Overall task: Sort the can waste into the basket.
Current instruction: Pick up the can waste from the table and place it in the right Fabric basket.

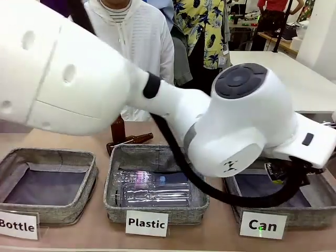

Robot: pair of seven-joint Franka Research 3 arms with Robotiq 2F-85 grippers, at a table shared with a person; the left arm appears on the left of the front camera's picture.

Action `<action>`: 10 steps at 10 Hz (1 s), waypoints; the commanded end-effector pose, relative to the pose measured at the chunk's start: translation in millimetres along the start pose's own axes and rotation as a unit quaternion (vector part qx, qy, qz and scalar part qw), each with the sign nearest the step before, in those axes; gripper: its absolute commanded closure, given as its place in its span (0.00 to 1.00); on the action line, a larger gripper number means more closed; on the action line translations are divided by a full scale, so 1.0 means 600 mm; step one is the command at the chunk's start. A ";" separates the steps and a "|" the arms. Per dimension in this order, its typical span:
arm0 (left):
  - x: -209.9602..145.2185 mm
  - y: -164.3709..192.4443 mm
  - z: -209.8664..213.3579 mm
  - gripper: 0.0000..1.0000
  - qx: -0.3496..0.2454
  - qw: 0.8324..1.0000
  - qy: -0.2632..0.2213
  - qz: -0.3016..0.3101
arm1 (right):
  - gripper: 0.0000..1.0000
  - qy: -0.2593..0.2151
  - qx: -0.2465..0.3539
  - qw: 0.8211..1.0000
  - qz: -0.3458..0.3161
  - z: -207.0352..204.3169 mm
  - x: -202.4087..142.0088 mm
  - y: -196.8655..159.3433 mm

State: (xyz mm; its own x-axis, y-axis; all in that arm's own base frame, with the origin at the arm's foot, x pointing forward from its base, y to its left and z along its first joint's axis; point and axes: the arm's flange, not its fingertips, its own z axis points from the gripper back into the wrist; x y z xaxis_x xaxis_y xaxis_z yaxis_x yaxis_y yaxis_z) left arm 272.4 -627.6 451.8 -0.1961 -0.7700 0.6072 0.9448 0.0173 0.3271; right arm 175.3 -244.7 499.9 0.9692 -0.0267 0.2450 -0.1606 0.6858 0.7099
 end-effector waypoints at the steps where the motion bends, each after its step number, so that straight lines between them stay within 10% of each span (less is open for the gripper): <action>1: 0.038 -0.004 -0.028 0.68 -0.001 1.000 0.010 0.003 | 0.00 0.002 -0.005 1.000 0.012 -0.001 0.003 0.013; 4: 0.030 0.004 -0.035 0.68 0.002 1.000 0.025 -0.012 | 0.00 0.002 -0.005 1.000 0.012 -0.001 0.003 0.013; 5: 0.028 0.005 -0.032 0.30 0.002 1.000 0.026 -0.018 | 0.00 0.002 -0.005 1.000 0.012 -0.001 0.003 0.013; 7: 0.024 0.009 -0.027 0.00 0.016 0.999 0.027 -0.029 | 0.00 0.002 -0.005 1.000 0.012 -0.001 0.003 0.013; 10: 0.017 0.024 -0.015 0.00 0.042 0.998 0.030 -0.025 | 0.00 0.002 -0.005 1.000 0.012 -0.001 0.003 0.013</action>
State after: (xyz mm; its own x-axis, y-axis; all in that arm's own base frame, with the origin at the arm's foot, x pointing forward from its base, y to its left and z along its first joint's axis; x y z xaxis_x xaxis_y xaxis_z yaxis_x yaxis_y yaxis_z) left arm 291.0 -643.8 452.7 -0.2523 -0.7988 0.5461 0.9163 -0.0157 0.4003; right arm 178.6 -239.4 504.1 0.9691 -0.0097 0.2466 -0.1709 0.6944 0.6990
